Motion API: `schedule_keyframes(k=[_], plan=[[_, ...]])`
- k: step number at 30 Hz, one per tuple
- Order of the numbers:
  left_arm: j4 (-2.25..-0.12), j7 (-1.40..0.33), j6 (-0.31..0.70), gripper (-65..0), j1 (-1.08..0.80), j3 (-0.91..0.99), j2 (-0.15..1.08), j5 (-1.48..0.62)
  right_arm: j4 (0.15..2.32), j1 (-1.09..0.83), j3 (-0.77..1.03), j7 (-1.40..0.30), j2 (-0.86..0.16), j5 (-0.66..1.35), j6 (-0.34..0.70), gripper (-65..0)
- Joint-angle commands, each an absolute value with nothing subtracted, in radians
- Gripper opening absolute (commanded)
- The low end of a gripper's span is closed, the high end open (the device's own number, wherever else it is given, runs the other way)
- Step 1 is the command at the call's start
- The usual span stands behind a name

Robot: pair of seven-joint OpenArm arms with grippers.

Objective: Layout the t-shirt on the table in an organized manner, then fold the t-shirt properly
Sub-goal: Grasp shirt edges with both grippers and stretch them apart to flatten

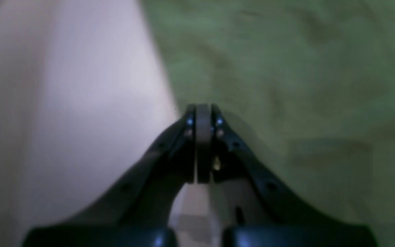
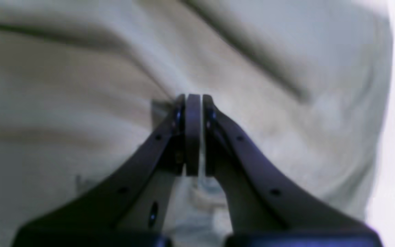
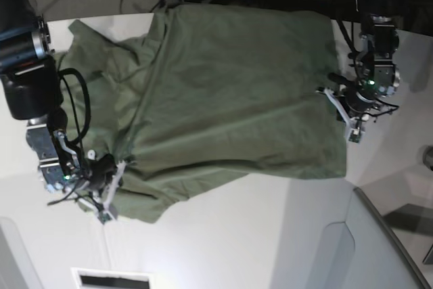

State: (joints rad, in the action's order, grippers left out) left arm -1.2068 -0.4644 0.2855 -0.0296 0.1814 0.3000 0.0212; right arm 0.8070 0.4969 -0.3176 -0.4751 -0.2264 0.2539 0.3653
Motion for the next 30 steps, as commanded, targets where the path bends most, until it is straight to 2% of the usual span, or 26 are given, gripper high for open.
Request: schedule_keyframes(k=[1,7,15,21,30], plan=[[-1.225,-0.453,0.278,-65.0,-0.038,0.186,0.309,0.018,0.862,0.516,-0.278,-0.49,-0.246,0.252,0.346,-63.2],[-1.225,-0.447,0.278,-65.0,-0.085,0.185,0.289,0.018,0.92,0.493,-0.206,-0.713,-0.292,0.251,0.315,-63.2],[-1.138,-0.444,0.278,-65.0,-0.012,0.145,0.308,0.019,0.82,0.447,-0.199,-0.731,-0.308,0.251,0.314,-63.0],[-0.997,-0.44,0.278,-65.0,0.137,0.038,0.318,0.019,0.674,0.447,-0.199,-0.595,-0.331,0.251,0.311,-63.0],[-0.665,-0.275,0.272,-65.0,0.387,-0.068,0.314,0.018,0.507,0.449,-0.206,-0.262,-0.357,0.251,0.311,-62.7]])
